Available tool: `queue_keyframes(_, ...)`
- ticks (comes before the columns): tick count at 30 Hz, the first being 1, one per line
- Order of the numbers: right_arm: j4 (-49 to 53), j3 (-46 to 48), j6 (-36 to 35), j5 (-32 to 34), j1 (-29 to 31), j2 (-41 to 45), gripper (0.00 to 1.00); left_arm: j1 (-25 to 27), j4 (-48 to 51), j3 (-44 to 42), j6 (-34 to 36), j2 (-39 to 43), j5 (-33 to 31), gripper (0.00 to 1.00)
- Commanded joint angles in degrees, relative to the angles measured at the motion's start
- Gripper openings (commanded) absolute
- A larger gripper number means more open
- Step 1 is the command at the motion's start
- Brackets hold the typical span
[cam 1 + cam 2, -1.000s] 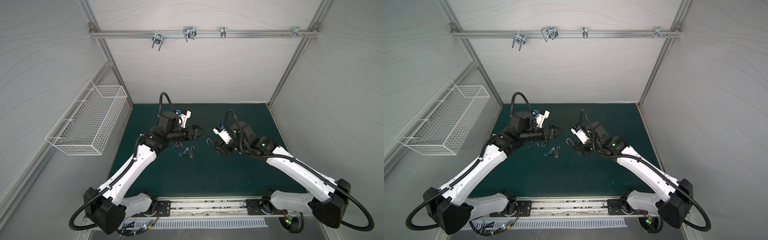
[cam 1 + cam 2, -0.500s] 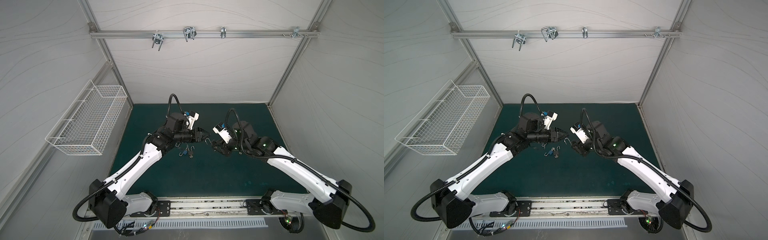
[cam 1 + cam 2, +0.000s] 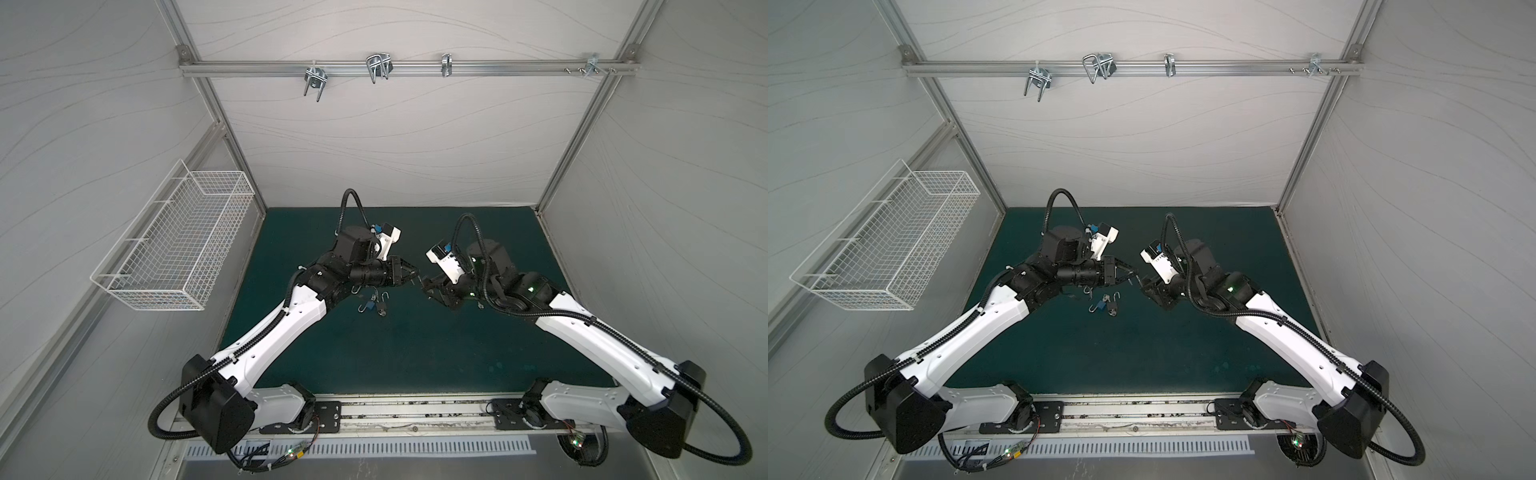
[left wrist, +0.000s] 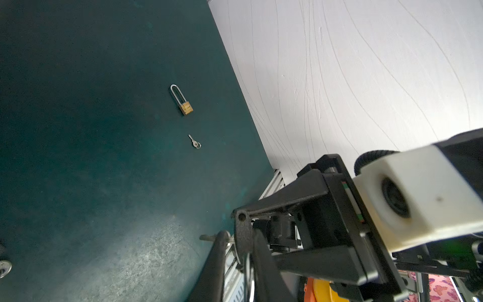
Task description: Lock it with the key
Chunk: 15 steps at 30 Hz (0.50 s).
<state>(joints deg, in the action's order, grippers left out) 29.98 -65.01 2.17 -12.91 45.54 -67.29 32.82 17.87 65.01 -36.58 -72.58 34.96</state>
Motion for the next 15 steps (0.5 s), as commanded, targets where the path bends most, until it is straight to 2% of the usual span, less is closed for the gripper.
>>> queue_keyframes(1,-1.99,-1.75,0.43,-0.72,0.31,0.62,0.0,0.32,-2.29,0.23,0.37,-0.58,0.81,0.14)
queue_keyframes(5,-2.12,-1.86,0.5,-0.81,0.2,0.71,0.0,0.35,-2.2,0.49,0.37,-0.29,0.64,0.02)
queue_keyframes(8,-2.92,-1.87,0.86,-0.72,0.17,1.73,0.02,0.33,-2.89,0.64,-0.04,0.33,0.14,0.0)
queue_keyframes(9,-3.36,-1.66,0.87,-0.74,0.19,2.3,0.16,0.35,-3.42,0.63,-0.54,0.57,0.04,0.0)
queue_keyframes(11,-5.0,-0.89,1.01,-0.54,0.21,3.62,0.49,0.38,-4.01,0.98,-1.36,1.06,-0.24,0.0)
queue_keyframes(12,-6.25,-0.17,1.01,-0.03,0.19,4.56,0.62,0.34,-4.44,1.38,-1.5,1.33,-0.54,0.0)
queue_keyframes(15,-11.96,3.02,1.09,2.86,0.16,7.97,0.83,0.32,-6.63,2.09,-2.9,2.16,-0.83,0.0)
